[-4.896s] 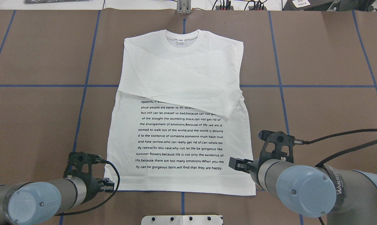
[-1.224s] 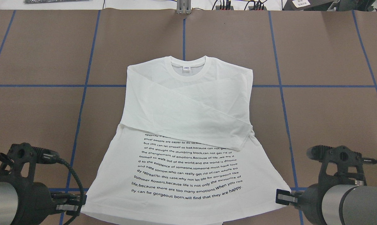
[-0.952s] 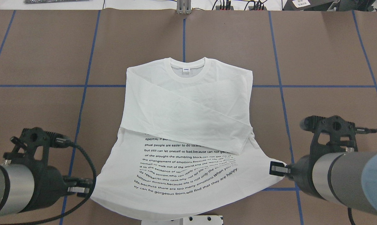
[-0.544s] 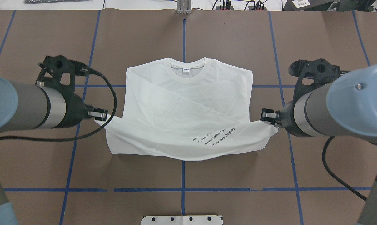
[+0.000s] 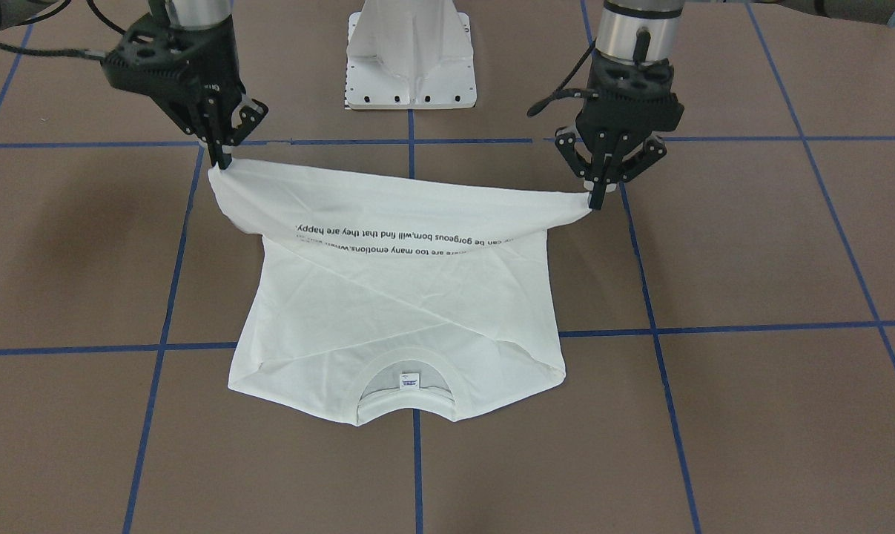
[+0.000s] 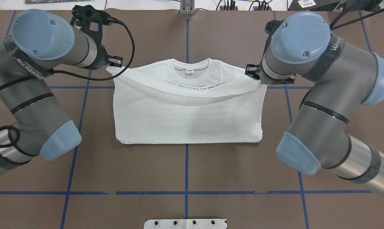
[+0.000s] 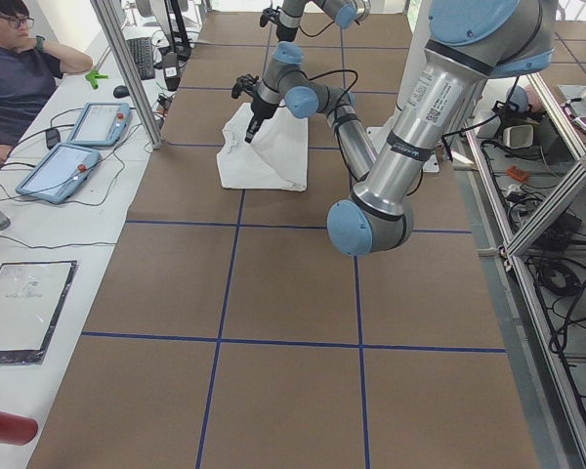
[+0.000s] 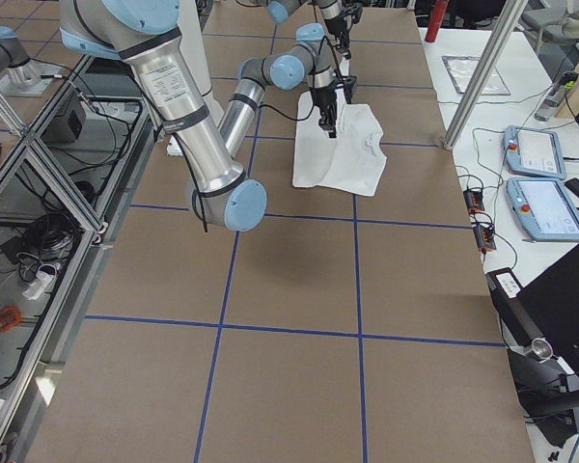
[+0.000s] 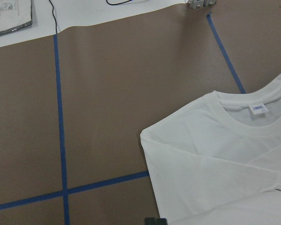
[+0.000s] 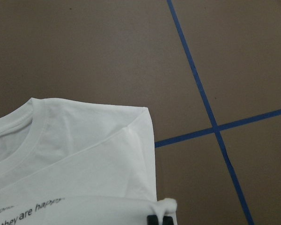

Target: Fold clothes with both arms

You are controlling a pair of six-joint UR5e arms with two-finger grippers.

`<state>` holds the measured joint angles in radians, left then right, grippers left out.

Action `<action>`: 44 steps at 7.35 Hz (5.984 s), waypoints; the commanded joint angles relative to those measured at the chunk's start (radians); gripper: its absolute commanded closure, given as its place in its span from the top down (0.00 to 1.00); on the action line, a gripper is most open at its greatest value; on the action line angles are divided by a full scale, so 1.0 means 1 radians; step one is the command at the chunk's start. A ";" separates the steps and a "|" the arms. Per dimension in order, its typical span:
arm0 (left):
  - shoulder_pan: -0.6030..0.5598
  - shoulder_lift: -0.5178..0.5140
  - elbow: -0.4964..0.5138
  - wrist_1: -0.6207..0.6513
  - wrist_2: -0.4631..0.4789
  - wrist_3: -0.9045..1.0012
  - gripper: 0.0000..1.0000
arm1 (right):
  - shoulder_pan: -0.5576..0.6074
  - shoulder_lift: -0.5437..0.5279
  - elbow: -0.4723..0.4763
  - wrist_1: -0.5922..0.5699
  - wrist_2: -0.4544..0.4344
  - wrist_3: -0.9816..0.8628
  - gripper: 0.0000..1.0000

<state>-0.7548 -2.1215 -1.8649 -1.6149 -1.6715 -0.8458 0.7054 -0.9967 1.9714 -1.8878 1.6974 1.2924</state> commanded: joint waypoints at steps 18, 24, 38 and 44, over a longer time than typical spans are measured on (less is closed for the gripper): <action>0.319 0.313 0.119 -0.632 0.041 -0.272 0.52 | 0.146 -0.023 -0.321 0.338 0.140 -0.300 1.00; 0.298 0.343 0.063 -0.620 0.032 -0.222 0.00 | 0.146 -0.023 -0.319 0.338 0.140 -0.305 1.00; -0.199 -0.094 0.721 -0.769 -0.163 0.295 1.00 | -0.144 0.197 -0.477 0.351 -0.083 0.565 0.94; -0.163 -0.074 0.710 -0.781 -0.160 0.192 1.00 | -0.228 0.253 -0.654 0.489 -0.151 0.636 0.61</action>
<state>-0.9188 -2.2032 -1.1537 -2.3876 -1.8316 -0.6525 0.4845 -0.7457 1.3214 -1.3984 1.5505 1.9328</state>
